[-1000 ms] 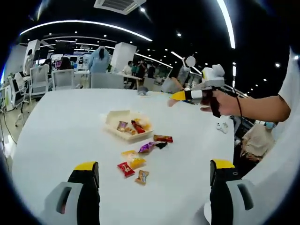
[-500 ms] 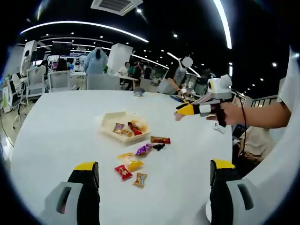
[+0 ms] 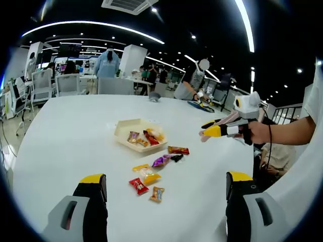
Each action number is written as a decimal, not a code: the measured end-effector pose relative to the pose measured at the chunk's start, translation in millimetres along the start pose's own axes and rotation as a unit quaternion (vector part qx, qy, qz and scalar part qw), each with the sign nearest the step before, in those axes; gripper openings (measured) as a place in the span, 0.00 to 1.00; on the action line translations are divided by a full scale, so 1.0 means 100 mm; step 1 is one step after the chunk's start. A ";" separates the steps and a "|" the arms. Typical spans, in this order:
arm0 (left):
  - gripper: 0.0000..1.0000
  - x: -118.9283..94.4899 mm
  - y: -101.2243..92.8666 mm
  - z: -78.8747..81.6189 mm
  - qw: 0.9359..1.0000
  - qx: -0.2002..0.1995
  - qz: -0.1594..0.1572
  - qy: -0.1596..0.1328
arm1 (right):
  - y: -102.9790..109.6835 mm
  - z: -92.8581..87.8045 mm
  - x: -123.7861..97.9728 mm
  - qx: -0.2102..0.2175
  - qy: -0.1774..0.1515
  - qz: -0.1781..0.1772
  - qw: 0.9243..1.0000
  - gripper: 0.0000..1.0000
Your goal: Place the target food into the container with the food tongs after gripping and lifting it, then release it inside without dropping or visibly crushing the food.
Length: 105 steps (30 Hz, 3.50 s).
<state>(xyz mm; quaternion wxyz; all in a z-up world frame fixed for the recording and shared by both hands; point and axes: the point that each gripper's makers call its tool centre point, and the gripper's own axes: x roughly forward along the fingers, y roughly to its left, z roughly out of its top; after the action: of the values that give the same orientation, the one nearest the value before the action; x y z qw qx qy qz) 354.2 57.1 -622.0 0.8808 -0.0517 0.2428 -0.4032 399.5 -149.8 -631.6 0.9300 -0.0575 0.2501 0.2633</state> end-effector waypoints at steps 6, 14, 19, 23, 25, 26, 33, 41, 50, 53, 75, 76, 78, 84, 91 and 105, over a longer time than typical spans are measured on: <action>0.99 0.04 -0.03 -0.09 0.999 0.021 -0.012 0.030 | -0.04 -0.09 0.06 -0.007 0.012 0.007 1.000 0.29; 0.99 0.02 0.04 -0.04 1.000 0.013 0.001 0.027 | -0.05 -0.15 0.19 -0.021 0.026 0.026 0.999 0.29; 0.99 0.02 0.06 -0.06 0.999 0.009 0.010 0.032 | -0.03 -0.21 0.32 -0.036 0.039 0.044 0.998 0.29; 0.99 0.02 0.09 -0.07 0.999 0.005 0.016 0.035 | -0.04 -0.26 0.42 -0.045 0.048 0.053 0.996 0.29; 0.99 0.01 0.12 -0.07 0.999 0.003 0.019 0.036 | -0.04 -0.27 0.46 -0.047 0.048 0.058 0.996 0.29; 0.99 0.01 0.13 -0.07 0.999 0.002 0.021 0.037 | -0.04 -0.27 0.48 -0.045 0.048 0.060 0.996 0.29; 0.99 0.00 0.20 -0.11 0.998 -0.005 0.034 0.046 | -0.03 -0.37 0.61 -0.046 0.060 0.076 0.994 0.28; 0.99 0.03 0.23 -0.11 0.998 -0.013 0.041 0.048 | -0.04 -0.47 0.72 -0.044 0.073 0.089 0.992 0.28; 0.99 0.02 0.26 -0.15 0.997 -0.015 0.049 0.055 | -0.04 -0.61 0.80 -0.055 0.084 0.098 0.990 0.28; 0.98 0.02 0.28 -0.15 0.997 -0.013 0.054 0.055 | -0.03 -0.63 0.80 -0.065 0.087 0.102 0.989 0.28; 0.98 0.01 0.27 -0.15 0.997 -0.015 0.049 0.052 | 0.12 -0.65 0.82 -0.124 0.089 0.125 0.980 0.28; 0.98 0.00 0.29 -0.15 0.997 -0.015 0.052 0.051 | 0.12 -0.63 0.83 -0.131 0.084 0.130 0.979 0.28; 0.98 -0.01 0.30 -0.15 0.997 -0.016 0.055 0.051 | 0.13 -0.65 0.86 -0.153 0.088 0.142 0.974 0.27; 0.98 0.02 0.32 -0.16 0.997 -0.019 0.055 0.051 | 0.16 -0.63 0.89 -0.182 0.082 0.169 0.965 0.26; 0.98 0.04 0.32 -0.16 0.997 -0.022 0.054 0.052 | 0.20 -0.68 0.91 -0.186 0.075 0.205 0.958 0.26; 0.97 0.05 0.33 -0.16 0.997 -0.025 0.056 0.051 | 0.18 -0.64 0.92 -0.136 0.084 0.136 0.978 0.22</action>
<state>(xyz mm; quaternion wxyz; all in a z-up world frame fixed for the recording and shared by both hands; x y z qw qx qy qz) 372.0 77.3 -647.0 0.8870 -0.0394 0.2994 -0.3493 430.2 -107.8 -732.3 0.8445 -0.1706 0.2950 0.4132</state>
